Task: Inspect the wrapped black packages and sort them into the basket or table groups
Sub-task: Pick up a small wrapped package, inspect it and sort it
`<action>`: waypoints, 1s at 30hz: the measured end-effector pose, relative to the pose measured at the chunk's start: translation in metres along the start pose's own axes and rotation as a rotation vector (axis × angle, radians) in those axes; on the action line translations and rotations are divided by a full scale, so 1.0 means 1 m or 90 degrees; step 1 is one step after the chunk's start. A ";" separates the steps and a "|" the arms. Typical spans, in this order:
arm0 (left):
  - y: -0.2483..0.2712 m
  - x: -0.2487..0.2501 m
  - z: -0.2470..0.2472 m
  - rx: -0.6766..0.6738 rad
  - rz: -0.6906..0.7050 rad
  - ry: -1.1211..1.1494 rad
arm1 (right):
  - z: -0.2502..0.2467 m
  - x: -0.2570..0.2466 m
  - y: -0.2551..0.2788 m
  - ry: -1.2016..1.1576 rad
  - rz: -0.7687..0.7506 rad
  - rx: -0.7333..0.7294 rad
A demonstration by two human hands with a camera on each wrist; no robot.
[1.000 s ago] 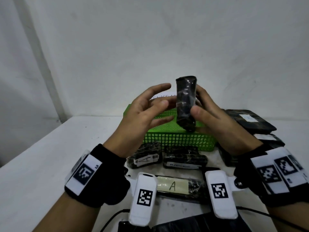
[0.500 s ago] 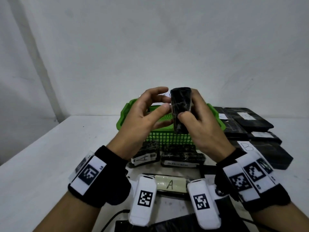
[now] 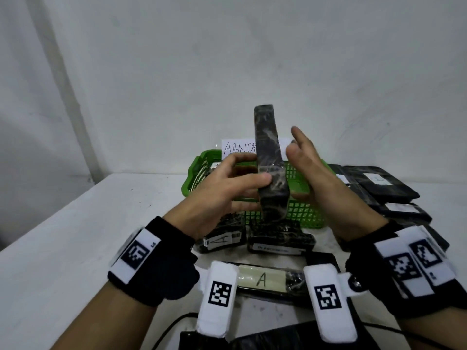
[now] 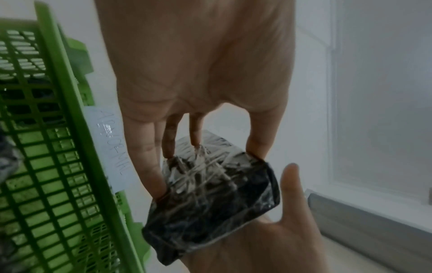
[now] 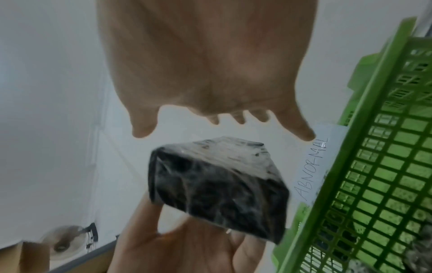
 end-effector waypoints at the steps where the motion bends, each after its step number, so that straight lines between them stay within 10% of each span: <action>1: 0.000 0.000 0.000 -0.008 0.015 -0.016 | -0.003 0.004 0.001 -0.009 0.039 0.006; 16: 0.009 0.004 0.011 -0.072 0.088 -0.116 | -0.019 0.002 0.000 -0.101 0.014 0.143; 24: 0.005 0.007 0.002 -0.058 0.155 -0.227 | -0.002 -0.009 0.007 -0.079 -0.001 -0.053; 30: 0.013 0.035 0.001 0.018 0.394 -0.407 | 0.001 -0.050 0.020 -0.163 -0.095 -0.117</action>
Point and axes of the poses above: each hand's wrist, its own y-axis away from the middle knuckle, its own z-axis out of the palm, x = y × z, the point moved 5 cm from there along -y, towards the middle knuckle, and after that the axes turned 7 degrees about x, right-handed, at the moved point
